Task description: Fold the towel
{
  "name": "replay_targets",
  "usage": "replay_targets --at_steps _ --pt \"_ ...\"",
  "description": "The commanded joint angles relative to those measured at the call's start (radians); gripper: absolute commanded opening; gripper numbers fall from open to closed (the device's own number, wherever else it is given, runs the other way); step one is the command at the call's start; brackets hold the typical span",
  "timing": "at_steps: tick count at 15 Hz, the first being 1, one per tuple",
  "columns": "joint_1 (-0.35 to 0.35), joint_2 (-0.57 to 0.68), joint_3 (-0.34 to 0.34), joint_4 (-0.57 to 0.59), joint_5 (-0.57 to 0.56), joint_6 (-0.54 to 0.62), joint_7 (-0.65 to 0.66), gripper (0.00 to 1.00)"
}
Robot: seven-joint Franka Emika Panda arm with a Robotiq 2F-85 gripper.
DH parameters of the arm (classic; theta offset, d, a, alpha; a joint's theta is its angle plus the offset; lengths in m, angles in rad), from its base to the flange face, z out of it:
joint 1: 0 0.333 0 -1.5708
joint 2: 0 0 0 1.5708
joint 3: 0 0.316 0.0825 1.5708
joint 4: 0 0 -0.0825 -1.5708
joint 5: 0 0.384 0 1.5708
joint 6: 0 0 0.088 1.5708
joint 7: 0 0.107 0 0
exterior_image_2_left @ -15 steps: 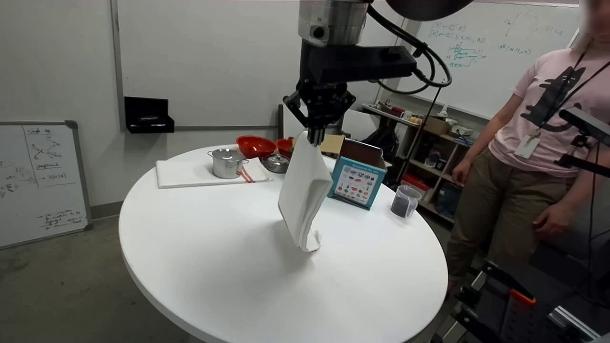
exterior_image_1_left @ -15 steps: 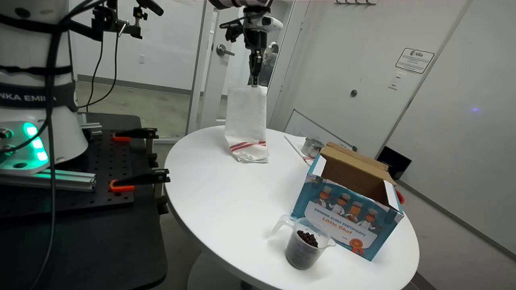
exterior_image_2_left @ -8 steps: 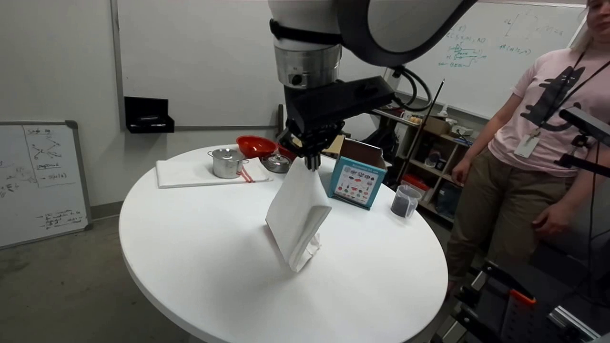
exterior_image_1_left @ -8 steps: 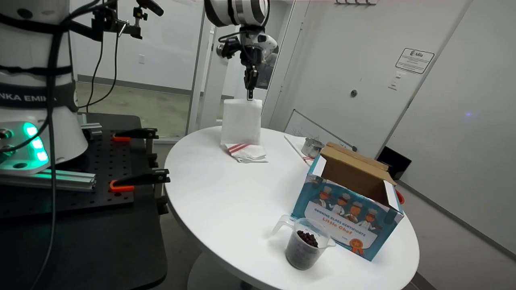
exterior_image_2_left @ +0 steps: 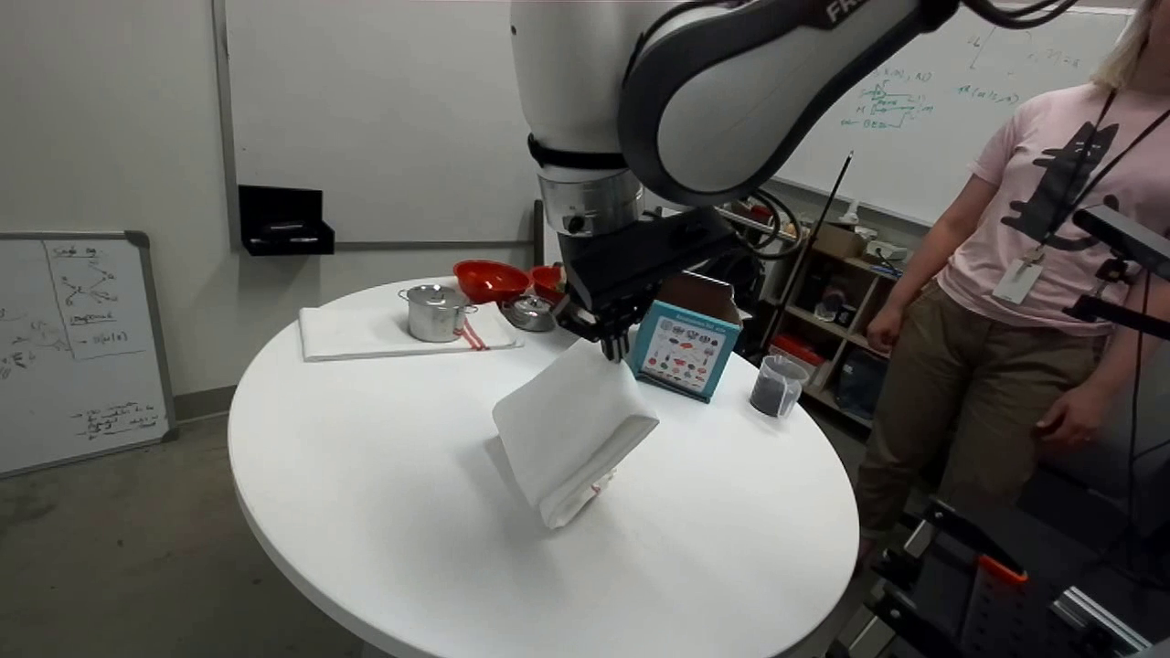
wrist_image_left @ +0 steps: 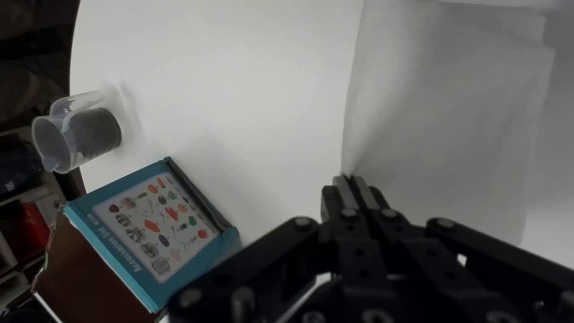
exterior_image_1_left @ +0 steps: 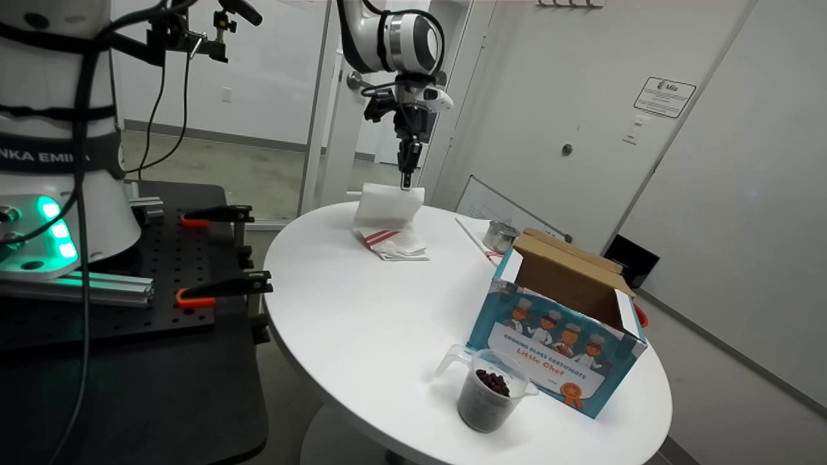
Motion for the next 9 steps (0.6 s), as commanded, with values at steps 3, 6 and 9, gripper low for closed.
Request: replay_targets --at_steps 3,6,9 --pt "-0.014 0.076 -0.049 0.01 -0.045 0.051 -0.066 0.01" --pt "-0.01 0.144 -0.062 0.021 -0.057 0.077 -0.097 0.01" --pt "0.001 0.209 -0.073 0.034 -0.072 0.103 -0.126 0.01"
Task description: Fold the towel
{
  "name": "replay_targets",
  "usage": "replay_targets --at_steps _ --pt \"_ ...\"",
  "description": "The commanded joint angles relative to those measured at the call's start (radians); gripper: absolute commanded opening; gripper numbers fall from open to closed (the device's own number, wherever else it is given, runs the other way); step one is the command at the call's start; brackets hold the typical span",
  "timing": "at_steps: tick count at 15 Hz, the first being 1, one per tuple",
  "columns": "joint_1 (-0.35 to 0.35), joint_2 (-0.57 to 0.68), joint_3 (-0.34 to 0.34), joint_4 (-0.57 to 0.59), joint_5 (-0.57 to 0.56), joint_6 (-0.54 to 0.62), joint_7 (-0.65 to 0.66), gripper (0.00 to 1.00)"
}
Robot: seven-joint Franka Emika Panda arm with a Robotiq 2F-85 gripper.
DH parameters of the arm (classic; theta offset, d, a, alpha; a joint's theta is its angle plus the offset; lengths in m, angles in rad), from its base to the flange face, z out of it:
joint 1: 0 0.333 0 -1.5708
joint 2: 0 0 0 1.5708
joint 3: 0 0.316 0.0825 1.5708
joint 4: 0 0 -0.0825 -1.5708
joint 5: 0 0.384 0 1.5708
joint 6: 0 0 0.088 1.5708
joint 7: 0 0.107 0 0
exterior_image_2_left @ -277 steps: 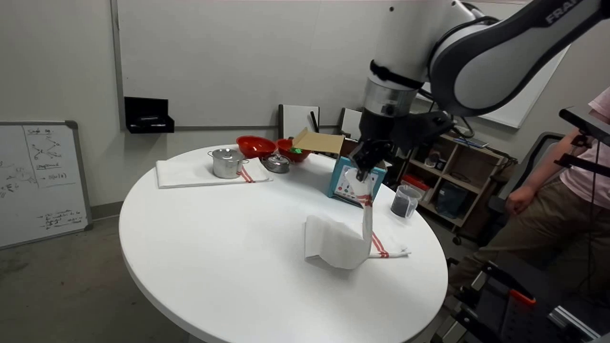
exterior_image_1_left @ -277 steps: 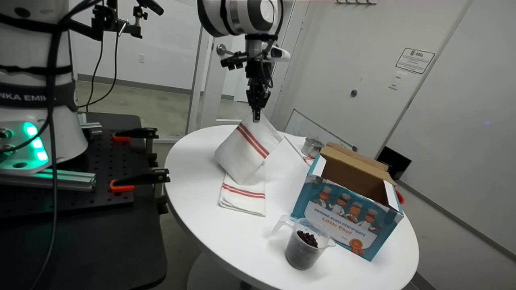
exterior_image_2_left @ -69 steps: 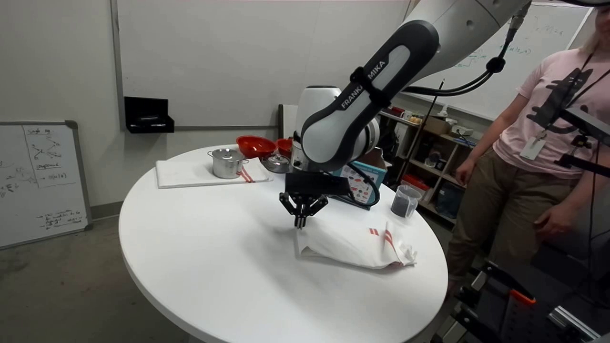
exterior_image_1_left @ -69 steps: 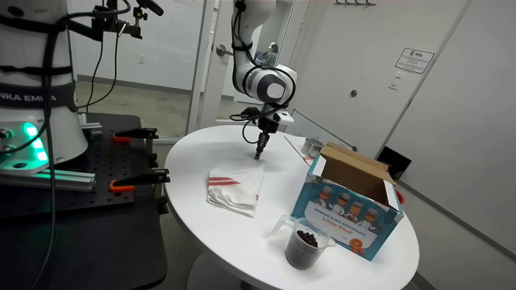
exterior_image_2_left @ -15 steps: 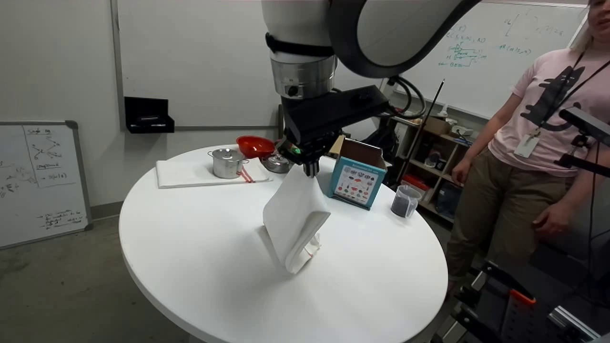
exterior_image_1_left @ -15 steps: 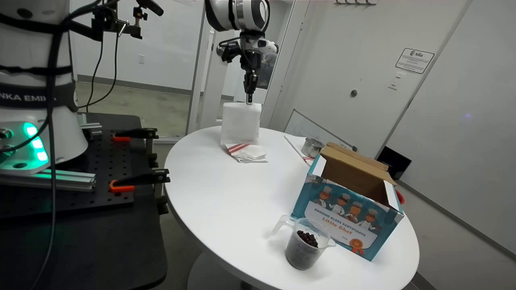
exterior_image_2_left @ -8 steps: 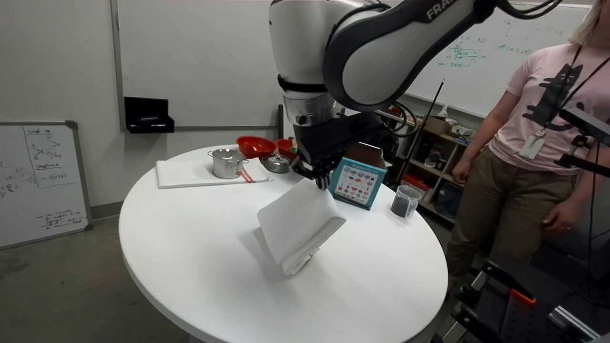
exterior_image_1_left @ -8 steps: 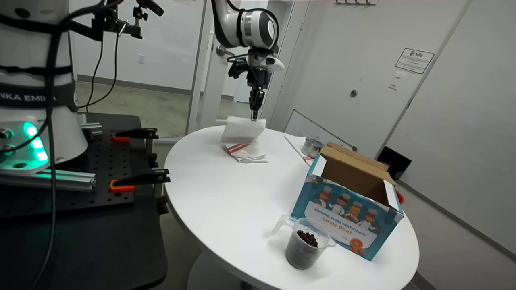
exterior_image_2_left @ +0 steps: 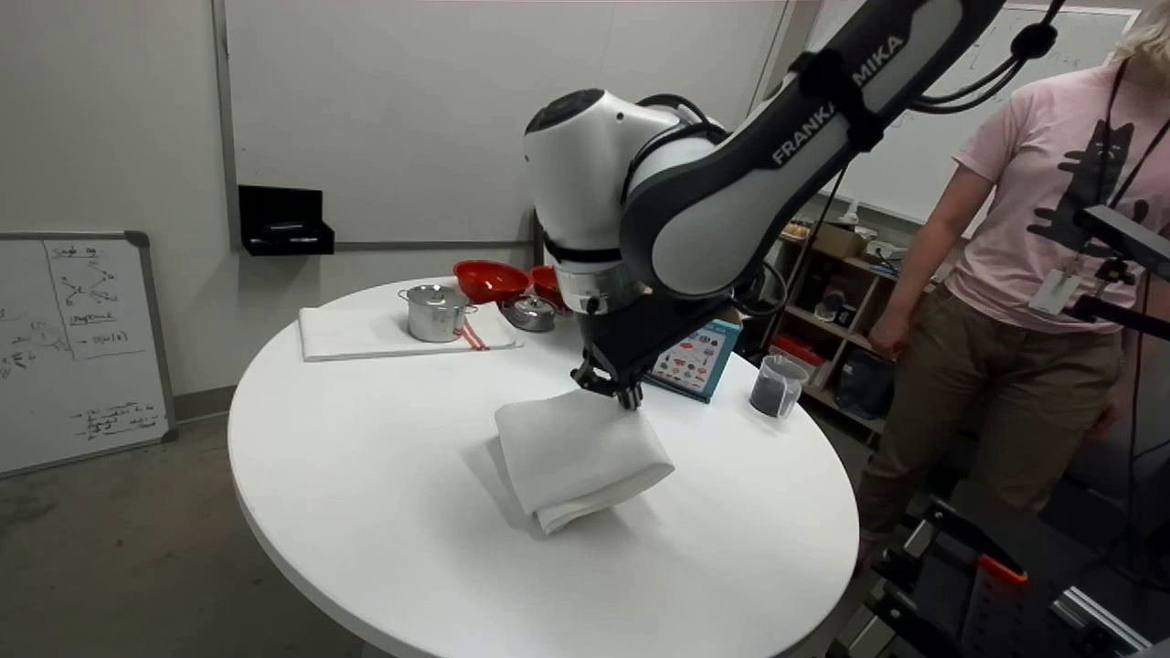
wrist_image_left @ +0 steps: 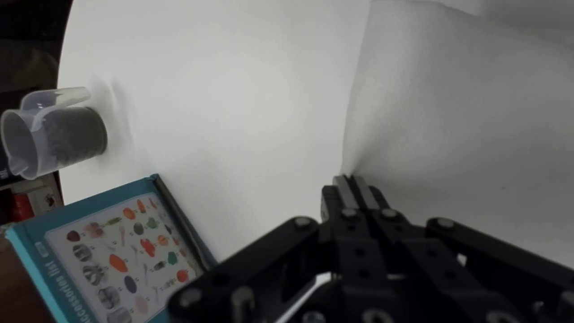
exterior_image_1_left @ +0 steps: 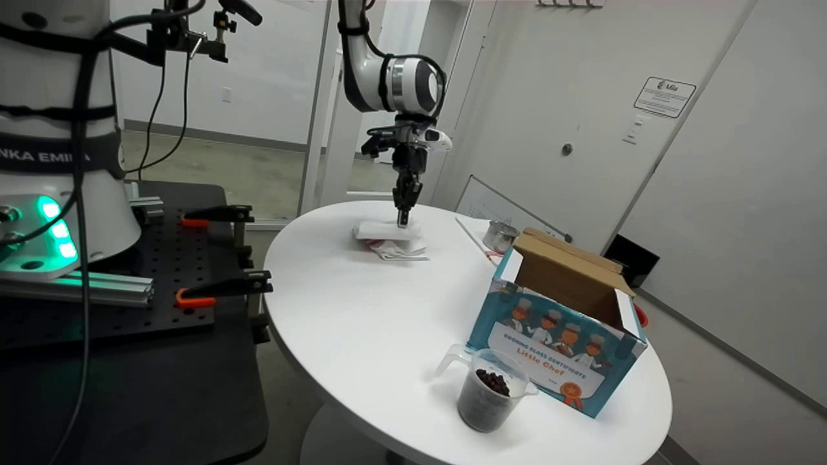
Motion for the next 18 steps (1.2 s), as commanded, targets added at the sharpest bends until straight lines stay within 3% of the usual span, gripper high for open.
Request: replay_targets --at_steps 1,6,7,8,10,15,18 --pt "0.02 0.087 -0.02 0.041 -0.031 0.028 -0.054 0.01" --pt "0.073 0.146 -0.035 0.087 -0.076 0.02 -0.071 0.02" --pt "0.077 0.148 -0.032 0.092 -0.083 0.02 -0.077 0.27" --pt "0.081 0.149 -0.029 0.094 -0.086 0.02 -0.079 0.28" --pt "0.088 0.149 -0.026 0.098 -0.09 0.02 -0.085 0.41" --pt "0.077 0.132 -0.02 0.085 -0.076 0.046 -0.105 0.79" --pt "0.037 0.065 -0.007 0.014 -0.021 0.112 -0.094 1.0"
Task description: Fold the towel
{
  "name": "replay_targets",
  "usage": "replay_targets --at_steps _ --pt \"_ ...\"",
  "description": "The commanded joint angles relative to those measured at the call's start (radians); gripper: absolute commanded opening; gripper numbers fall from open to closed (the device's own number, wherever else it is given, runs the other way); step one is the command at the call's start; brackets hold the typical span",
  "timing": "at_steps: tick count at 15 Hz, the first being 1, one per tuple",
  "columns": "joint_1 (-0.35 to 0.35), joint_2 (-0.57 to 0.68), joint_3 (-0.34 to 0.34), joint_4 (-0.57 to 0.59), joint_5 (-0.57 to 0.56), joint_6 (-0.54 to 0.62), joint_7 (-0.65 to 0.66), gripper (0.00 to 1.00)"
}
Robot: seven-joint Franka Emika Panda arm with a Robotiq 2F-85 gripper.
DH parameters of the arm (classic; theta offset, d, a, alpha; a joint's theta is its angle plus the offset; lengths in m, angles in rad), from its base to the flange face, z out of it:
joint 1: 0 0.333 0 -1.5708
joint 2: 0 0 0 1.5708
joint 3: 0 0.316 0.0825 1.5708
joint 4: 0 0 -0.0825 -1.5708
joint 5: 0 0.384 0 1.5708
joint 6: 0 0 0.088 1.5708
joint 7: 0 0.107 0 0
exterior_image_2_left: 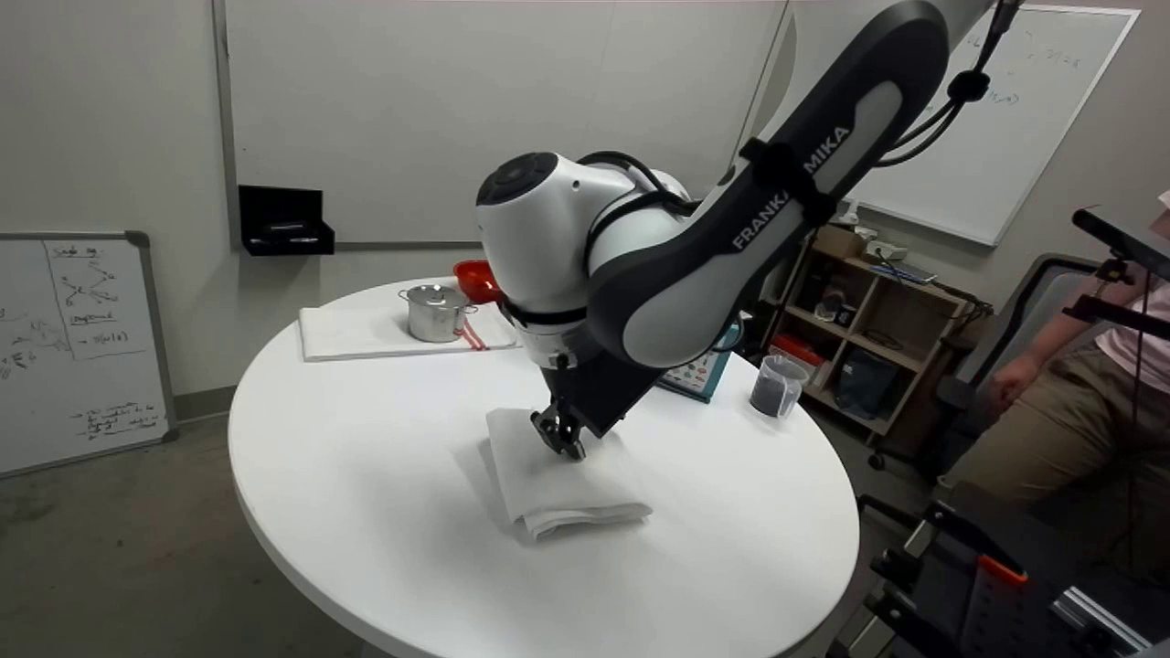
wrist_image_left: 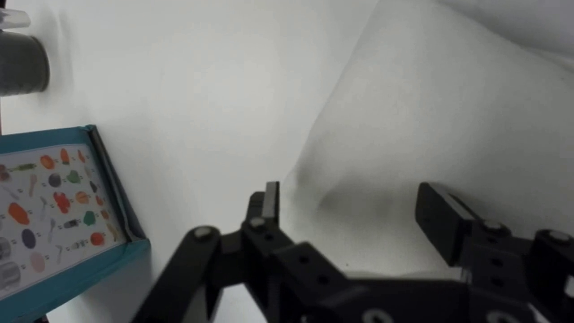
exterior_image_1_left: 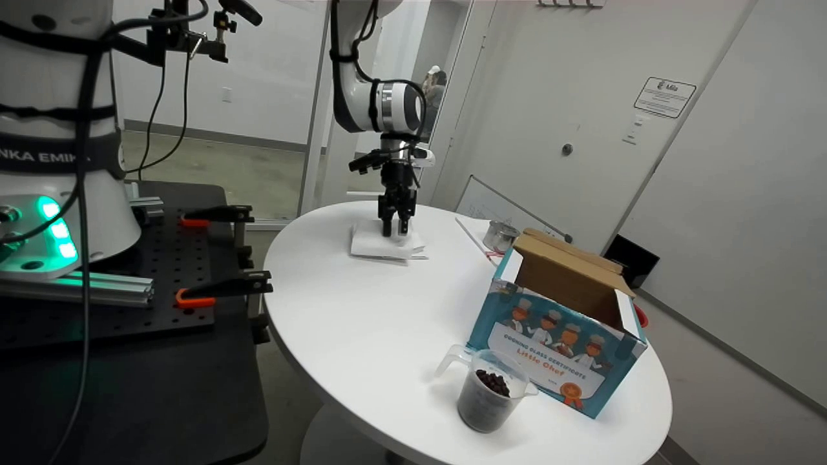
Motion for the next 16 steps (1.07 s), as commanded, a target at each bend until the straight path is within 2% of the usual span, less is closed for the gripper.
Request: replay_targets --at_steps 1,4,9,12,16 --pt "-0.053 -0.088 0.011 -0.089 0.068 0.089 -0.022 1.0" --pt "-0.111 -0.173 0.011 -0.191 0.16 0.178 -0.077 1.0" --pt "-0.201 -0.299 -0.011 -0.362 0.283 0.317 -0.242 1.0" --pt "-0.226 -0.36 -0.054 -0.45 0.276 0.374 -0.33 1.0" --pt "-0.248 -0.413 -0.144 -0.528 0.228 0.434 -0.418 1.0"
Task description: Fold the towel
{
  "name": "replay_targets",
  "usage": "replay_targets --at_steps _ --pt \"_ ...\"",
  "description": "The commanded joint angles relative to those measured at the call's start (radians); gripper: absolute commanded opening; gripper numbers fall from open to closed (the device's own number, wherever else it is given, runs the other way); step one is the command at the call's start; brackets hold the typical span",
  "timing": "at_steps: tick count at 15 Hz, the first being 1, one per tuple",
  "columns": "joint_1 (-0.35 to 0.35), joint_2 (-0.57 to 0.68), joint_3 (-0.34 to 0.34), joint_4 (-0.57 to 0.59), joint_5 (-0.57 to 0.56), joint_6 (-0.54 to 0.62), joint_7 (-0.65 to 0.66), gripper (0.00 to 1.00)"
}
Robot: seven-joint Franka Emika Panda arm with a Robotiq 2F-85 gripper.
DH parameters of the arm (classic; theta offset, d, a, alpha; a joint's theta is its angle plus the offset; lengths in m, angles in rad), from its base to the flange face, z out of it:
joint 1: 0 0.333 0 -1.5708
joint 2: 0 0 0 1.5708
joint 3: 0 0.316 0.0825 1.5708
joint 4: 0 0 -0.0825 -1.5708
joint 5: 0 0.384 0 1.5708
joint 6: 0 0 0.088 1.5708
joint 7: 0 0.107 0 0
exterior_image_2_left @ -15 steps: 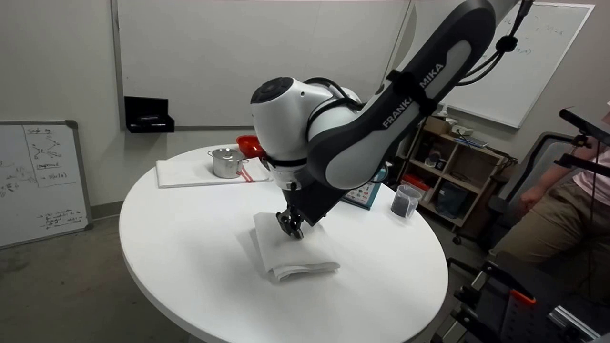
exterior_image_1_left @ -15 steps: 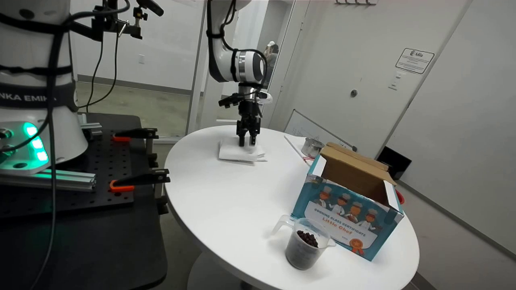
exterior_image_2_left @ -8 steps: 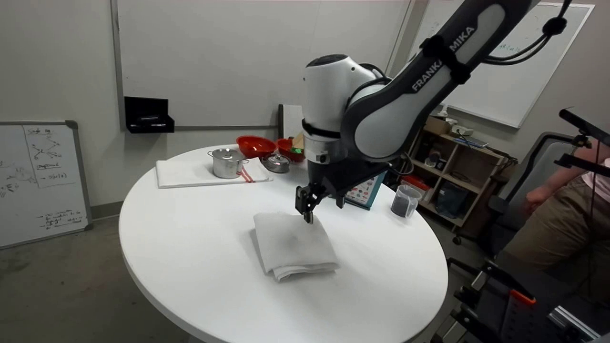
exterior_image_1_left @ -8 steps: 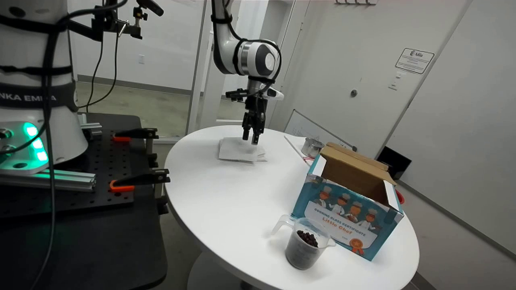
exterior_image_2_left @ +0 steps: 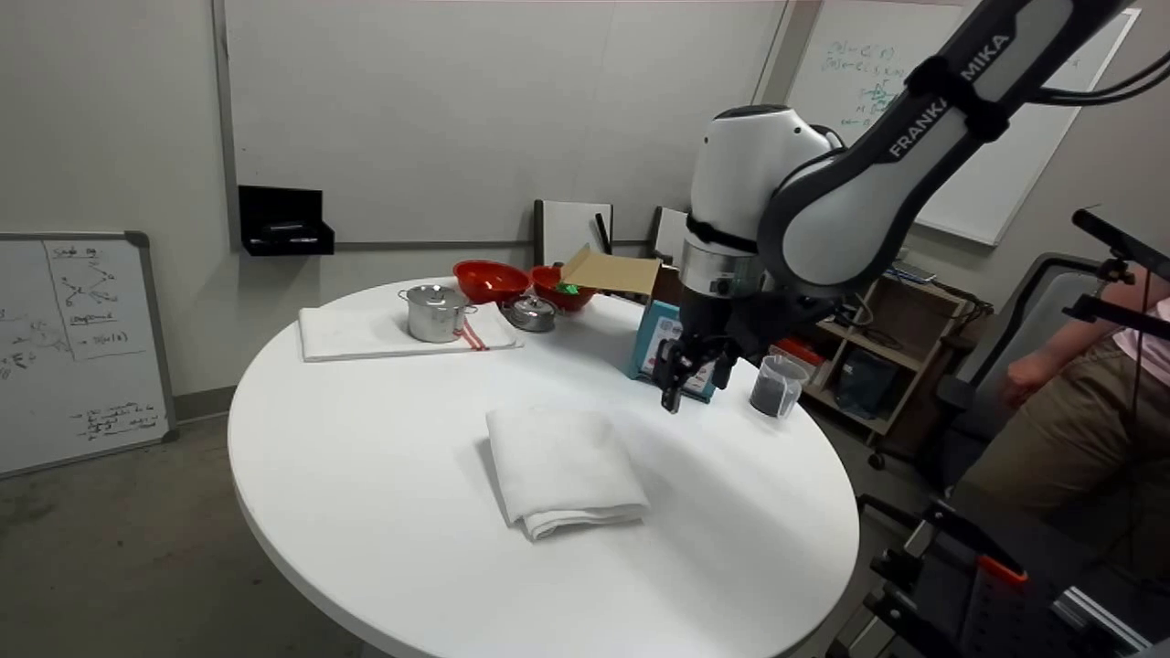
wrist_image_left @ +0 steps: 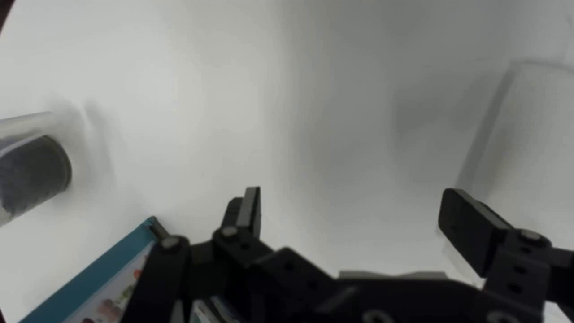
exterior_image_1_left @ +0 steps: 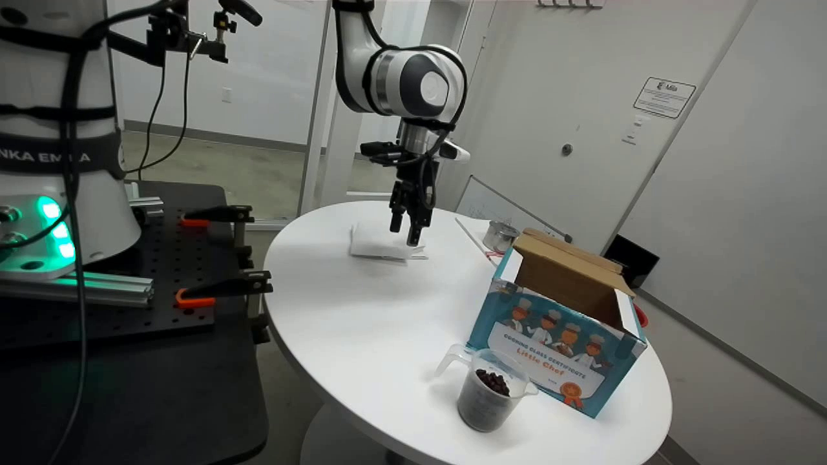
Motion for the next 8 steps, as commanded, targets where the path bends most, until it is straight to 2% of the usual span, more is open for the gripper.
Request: replay_targets --at_steps 1,3,6,7,8 --pt "-0.02 -0.073 -0.072 -0.088 -0.028 0.071 -0.095 1.0" --pt "-0.04 -0.085 -0.103 -0.108 -0.05 0.105 -0.163 1.0" --pt "-0.096 -0.095 -0.1 -0.129 -0.032 0.135 -0.325 1.0" --pt "-0.06 -0.061 -0.11 -0.09 -0.026 0.102 -0.248 1.0" --pt "-0.074 -0.064 -0.111 -0.096 -0.025 0.108 -0.281 1.0"
